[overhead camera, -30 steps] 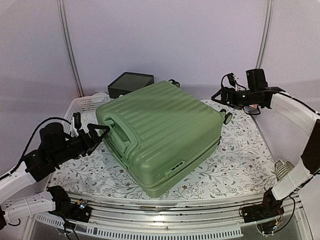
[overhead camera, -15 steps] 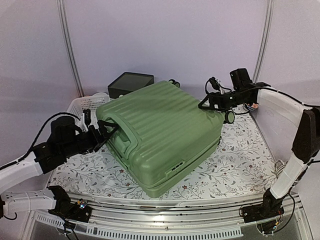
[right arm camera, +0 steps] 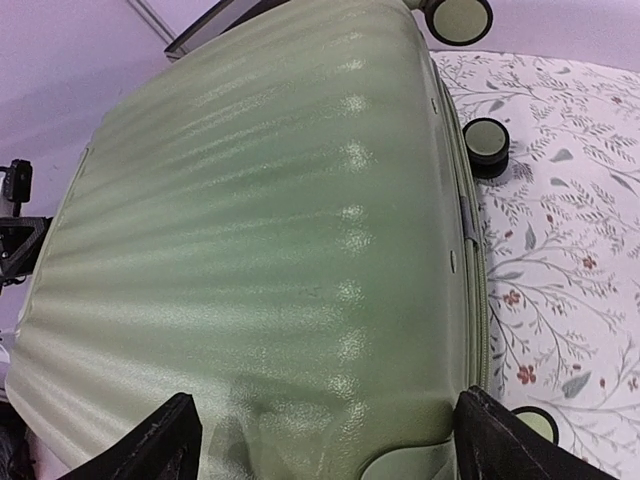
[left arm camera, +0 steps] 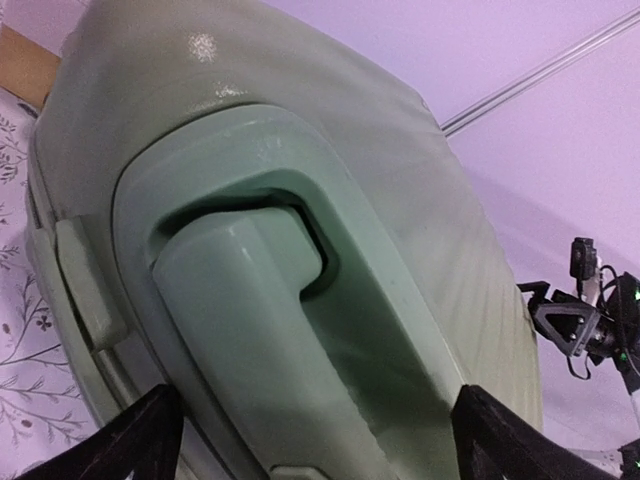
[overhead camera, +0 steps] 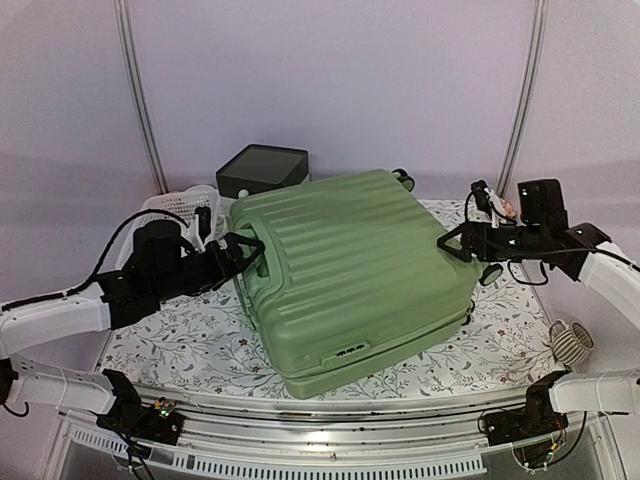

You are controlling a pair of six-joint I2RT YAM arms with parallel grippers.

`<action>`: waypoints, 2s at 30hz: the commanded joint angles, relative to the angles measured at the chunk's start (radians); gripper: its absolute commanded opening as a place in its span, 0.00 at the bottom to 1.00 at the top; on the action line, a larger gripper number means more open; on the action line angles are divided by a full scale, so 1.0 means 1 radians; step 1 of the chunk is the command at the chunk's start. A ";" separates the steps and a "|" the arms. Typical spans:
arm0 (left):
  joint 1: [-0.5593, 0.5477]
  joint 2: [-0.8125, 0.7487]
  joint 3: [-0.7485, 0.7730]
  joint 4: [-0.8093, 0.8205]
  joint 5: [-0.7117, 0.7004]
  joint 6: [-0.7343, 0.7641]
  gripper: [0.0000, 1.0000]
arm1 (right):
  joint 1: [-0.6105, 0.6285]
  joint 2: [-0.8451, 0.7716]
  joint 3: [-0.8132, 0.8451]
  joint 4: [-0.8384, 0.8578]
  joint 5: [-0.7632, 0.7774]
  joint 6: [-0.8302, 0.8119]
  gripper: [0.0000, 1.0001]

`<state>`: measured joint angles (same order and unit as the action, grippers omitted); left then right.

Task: Open, take out, and arrange the luggage
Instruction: Adjust the luggage at the center of the board.

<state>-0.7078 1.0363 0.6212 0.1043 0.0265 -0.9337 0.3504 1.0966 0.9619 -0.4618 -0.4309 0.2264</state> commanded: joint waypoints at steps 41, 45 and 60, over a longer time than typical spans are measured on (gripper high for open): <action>-0.136 0.331 0.560 -0.313 0.068 0.490 0.98 | 0.048 -0.304 -0.174 -0.185 0.343 0.338 0.97; -0.283 0.189 0.419 -0.309 0.050 0.567 0.98 | 0.048 -0.280 -0.172 -0.158 0.345 0.319 0.98; -0.465 0.168 0.109 -0.053 0.086 0.582 0.44 | 0.049 -0.264 -0.200 -0.103 0.345 0.318 0.98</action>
<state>-1.1587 1.1282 0.7403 -0.0406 0.1730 -0.3656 0.3656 0.8051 0.8158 -0.5888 0.0734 0.5167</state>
